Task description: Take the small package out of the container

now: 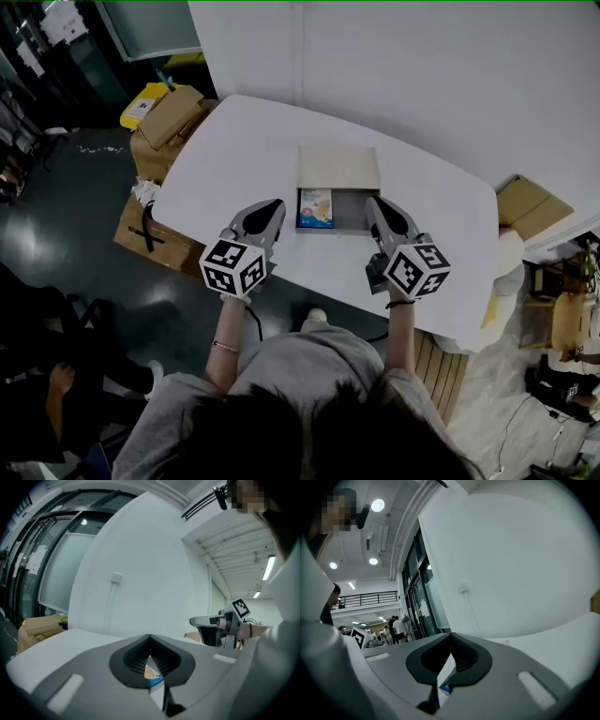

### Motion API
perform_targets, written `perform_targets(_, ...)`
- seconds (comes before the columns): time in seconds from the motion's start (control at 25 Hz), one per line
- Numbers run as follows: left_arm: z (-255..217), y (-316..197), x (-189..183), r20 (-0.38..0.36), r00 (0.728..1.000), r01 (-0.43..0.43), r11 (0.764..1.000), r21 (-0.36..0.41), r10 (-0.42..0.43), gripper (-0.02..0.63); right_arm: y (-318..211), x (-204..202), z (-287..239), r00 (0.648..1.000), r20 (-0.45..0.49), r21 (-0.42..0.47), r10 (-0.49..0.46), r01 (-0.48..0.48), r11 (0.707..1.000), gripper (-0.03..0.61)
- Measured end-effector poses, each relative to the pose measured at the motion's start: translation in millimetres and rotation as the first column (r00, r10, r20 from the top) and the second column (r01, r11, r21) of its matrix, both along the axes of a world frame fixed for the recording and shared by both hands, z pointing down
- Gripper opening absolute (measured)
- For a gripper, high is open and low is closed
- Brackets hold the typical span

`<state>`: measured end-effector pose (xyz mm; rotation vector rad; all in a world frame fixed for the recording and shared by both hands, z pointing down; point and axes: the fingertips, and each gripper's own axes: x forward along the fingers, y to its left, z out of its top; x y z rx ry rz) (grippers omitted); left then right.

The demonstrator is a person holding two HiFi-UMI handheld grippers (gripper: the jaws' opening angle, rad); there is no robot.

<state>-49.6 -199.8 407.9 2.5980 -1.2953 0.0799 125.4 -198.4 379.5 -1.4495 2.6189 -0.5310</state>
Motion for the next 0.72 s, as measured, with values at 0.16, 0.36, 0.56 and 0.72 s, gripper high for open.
perform_targets(0.16, 2, -7, 1, -0.001, 1.0, 0.024, 1.0, -0.006, -0.024, -0.014, -10, 1, 4, 1.0, -0.001, -0.01, -0.028, 0.028, 1.0, 0.012)
perform_targets(0.36, 9, -13, 9, -0.005, 0.999, 0.039, 0.999, -0.026, -0.039, -0.014, -17, 2, 14, 0.998, -0.007, -0.037, -0.065, 0.065, 0.997, 0.012)
perform_targets(0.56, 20, -17, 13, -0.009, 0.999, 0.045, 0.998, -0.046, -0.046, -0.014, -25, 0, 25, 0.996, -0.015, -0.064, -0.092, 0.091, 0.994, 0.012)
perform_targets(0.72, 26, -24, 12, -0.006, 0.999, 0.042, 0.997, -0.069, -0.042, -0.014, -32, -5, 32, 0.993, -0.025, -0.088, -0.113, 0.11, 0.99, 0.012)
